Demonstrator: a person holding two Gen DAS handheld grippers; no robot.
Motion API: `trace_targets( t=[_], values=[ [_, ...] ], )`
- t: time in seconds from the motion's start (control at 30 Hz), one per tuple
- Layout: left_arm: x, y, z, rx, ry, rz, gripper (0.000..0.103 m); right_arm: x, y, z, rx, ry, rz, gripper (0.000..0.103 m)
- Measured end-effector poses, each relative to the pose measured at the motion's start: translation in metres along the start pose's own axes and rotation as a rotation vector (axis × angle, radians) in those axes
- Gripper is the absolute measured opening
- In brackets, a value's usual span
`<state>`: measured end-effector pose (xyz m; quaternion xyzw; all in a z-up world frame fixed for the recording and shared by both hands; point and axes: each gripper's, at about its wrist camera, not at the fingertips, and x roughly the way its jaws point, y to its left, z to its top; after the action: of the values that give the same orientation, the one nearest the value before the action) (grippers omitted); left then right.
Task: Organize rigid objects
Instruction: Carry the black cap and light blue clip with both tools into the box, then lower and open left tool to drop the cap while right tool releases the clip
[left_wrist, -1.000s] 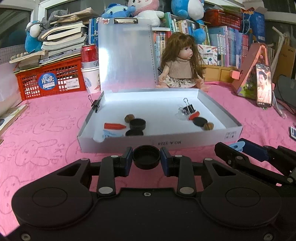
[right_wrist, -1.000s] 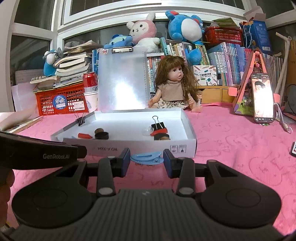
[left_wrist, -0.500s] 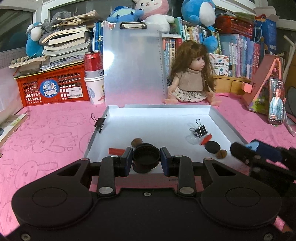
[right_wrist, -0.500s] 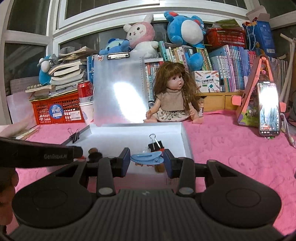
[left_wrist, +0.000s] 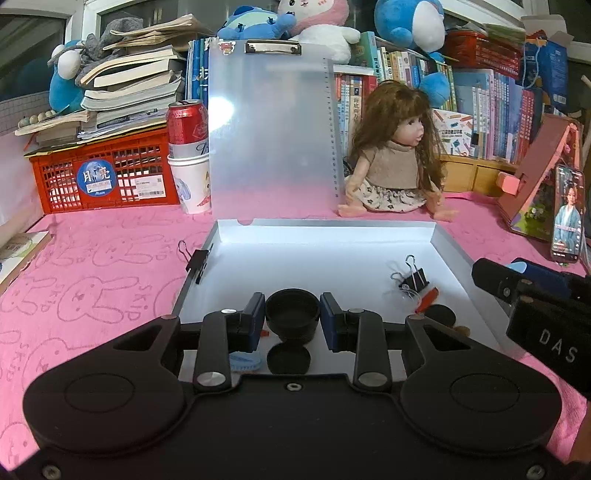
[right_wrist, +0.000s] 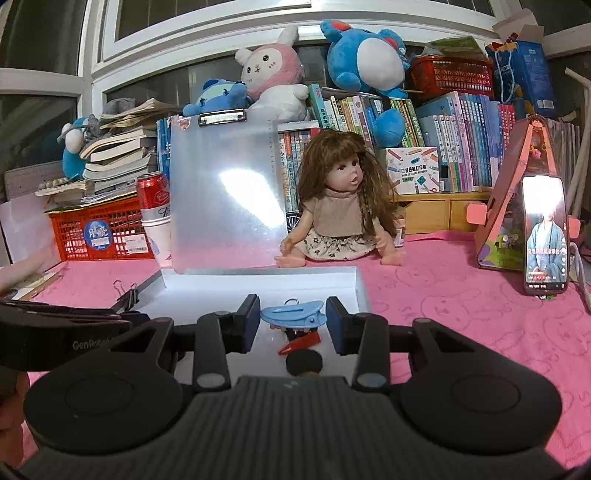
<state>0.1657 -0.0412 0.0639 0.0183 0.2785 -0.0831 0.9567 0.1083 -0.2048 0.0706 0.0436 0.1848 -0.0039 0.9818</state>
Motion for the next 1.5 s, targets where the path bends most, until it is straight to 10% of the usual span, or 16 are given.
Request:
trace_targets(
  t=[1.5],
  values=[
    [0.124, 0.008, 0.051, -0.025, 0.168, 0.048, 0.031, 0.148, -0.018, 0.049, 0.053, 0.341, 0.073, 0.045]
  ],
)
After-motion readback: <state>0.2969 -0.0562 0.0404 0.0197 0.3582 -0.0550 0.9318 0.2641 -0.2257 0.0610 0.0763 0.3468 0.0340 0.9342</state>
